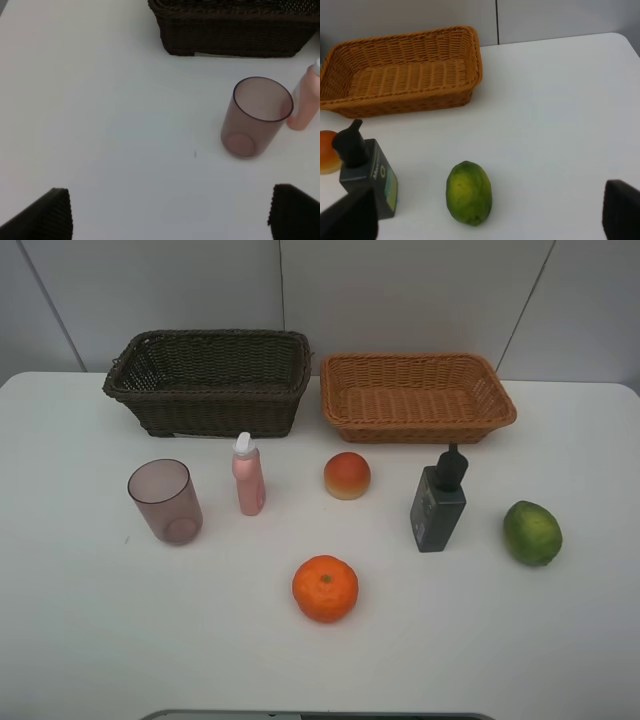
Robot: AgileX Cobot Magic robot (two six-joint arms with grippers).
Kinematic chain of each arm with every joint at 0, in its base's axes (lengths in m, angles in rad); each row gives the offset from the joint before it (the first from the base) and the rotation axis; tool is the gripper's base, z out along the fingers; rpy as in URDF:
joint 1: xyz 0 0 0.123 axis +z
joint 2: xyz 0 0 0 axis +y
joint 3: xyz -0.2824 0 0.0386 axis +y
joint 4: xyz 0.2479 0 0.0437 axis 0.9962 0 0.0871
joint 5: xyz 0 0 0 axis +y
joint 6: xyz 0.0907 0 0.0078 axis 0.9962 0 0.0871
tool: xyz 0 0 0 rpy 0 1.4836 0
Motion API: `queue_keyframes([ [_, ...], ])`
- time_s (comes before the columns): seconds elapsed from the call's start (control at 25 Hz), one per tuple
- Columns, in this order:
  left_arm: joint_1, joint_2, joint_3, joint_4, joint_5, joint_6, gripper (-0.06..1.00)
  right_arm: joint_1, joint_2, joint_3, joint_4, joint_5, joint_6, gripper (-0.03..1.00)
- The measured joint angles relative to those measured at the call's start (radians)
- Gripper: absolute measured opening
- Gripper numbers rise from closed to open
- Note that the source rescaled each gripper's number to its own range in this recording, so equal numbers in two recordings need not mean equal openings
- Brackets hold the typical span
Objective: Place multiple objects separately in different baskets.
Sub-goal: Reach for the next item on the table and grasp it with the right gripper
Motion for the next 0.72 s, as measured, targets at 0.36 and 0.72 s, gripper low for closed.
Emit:
queue_keyframes([
  [0.36,0.0,0.0,0.0,0.0,0.0,0.0,1.0,0.0,0.0,0.0,0.0,0.0,0.0,1.0],
  [0.72,0.0,0.0,0.0,0.0,0.0,0.0,1.0,0.0,0.0,0.0,0.0,0.0,0.0,1.0],
])
